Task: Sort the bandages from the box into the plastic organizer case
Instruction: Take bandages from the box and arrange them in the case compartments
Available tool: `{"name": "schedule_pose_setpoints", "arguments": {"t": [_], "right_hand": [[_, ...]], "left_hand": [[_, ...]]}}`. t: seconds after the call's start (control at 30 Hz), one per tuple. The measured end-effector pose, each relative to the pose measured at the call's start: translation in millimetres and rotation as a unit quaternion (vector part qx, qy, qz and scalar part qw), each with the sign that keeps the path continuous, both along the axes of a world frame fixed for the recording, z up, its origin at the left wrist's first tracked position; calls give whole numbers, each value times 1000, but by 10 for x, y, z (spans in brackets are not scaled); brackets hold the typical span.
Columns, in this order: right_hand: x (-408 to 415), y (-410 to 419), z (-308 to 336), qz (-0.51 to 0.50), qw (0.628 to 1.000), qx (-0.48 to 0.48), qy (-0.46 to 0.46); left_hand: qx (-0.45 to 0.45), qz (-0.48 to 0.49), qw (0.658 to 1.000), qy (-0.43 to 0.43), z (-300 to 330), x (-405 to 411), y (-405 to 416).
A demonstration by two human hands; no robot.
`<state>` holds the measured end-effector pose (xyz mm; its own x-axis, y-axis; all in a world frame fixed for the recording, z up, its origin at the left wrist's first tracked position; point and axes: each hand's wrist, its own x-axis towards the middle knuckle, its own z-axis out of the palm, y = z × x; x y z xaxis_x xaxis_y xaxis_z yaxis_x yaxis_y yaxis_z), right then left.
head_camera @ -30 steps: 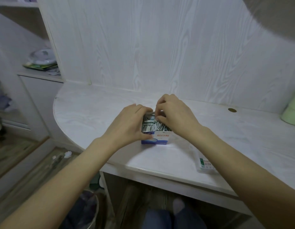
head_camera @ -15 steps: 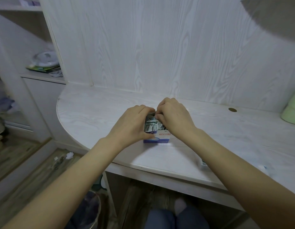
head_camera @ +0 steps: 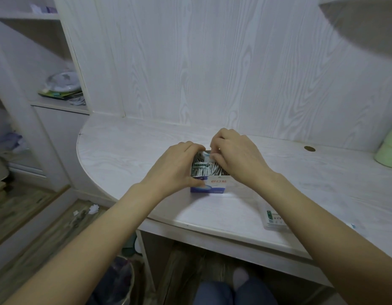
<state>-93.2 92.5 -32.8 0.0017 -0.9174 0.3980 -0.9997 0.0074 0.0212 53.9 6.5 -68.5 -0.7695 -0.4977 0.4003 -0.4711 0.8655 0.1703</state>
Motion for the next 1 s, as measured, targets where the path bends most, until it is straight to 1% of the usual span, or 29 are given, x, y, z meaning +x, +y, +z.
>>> {"name": "schedule_pose_setpoints", "arguments": {"t": [0.1, 0.23, 0.4, 0.5, 0.63, 0.73, 0.83, 0.9, 0.97, 1.0], "right_hand": [[-38, 58, 36, 4, 1000, -15, -27], [-47, 19, -6, 5, 997, -5, -79], [-45, -44, -29, -7, 996, -4, -89], [-87, -36, -45, 11, 987, -24, -159], [-176, -32, -35, 20, 960, -93, -264], [-224, -83, -51, 8, 945, -94, -314], [-262, -167, -68, -8, 954, -84, -288], [-263, -204, -38, -8, 958, -94, -271], [-257, -212, 15, -2, 954, -134, -270], [-256, -199, 51, 3, 949, -163, -270]], "left_hand": [[8, -2, 1000, -5, 29, -20, -29], [29, 0, 999, -14, 49, -46, -56], [25, 1, 999, -25, 46, -52, -76], [25, 3, 999, -28, 57, -60, -85], [46, 5, 998, -46, 95, -89, -150], [67, 4, 995, -72, 171, -156, -204], [111, 9, 991, -78, 239, -204, -264], [123, 13, 988, -87, 233, -218, -316], [125, 12, 988, -88, 204, -227, -353], [141, 7, 988, -62, 192, -233, -348]]}}
